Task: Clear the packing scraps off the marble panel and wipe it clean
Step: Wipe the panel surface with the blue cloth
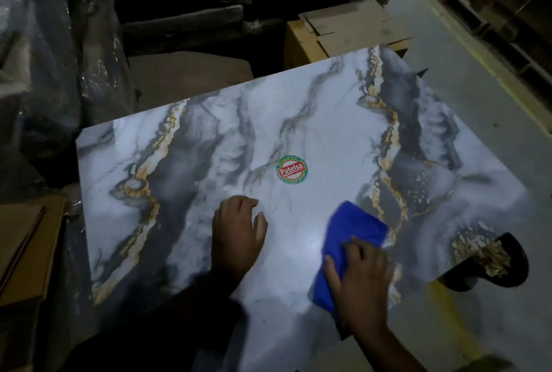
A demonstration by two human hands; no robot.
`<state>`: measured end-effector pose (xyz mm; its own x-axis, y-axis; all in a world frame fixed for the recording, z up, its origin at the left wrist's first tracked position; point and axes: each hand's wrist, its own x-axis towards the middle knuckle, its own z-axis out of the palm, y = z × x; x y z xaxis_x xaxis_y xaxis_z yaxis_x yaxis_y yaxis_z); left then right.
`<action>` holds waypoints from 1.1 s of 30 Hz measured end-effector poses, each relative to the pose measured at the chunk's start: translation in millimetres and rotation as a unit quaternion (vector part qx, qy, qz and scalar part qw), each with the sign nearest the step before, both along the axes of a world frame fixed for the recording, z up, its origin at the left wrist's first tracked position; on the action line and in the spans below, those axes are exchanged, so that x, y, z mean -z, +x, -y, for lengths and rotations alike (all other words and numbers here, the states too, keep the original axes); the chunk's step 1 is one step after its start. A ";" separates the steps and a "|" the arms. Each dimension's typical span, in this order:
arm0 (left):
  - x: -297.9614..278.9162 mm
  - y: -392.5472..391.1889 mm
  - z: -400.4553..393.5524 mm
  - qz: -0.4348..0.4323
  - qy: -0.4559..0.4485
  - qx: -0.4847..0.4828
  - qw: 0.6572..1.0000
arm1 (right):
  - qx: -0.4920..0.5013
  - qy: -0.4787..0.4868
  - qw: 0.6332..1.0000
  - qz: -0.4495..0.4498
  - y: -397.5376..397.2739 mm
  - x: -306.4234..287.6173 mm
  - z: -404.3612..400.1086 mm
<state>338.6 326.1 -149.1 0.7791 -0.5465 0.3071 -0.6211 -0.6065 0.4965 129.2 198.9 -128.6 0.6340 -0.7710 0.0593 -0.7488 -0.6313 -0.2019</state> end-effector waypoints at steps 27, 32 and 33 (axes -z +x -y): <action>-2.1 96.7 61.7 0.021 0.081 0.049 0.995 | -0.335 0.038 0.941 0.001 206.9 13.6 65.7; 2.1 97.3 63.0 0.034 0.084 0.042 0.995 | -0.125 0.015 0.992 -0.002 146.2 17.5 101.2; 2.7 97.8 63.5 0.037 0.085 0.044 0.995 | -0.049 0.011 0.999 -0.012 154.7 16.8 108.6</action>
<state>436.5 262.6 -151.7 0.7054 -0.6599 0.2587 -0.7057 -0.6200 0.3428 283.9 90.3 -145.3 0.7074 -0.7063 0.0269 -0.6887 -0.6974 -0.1986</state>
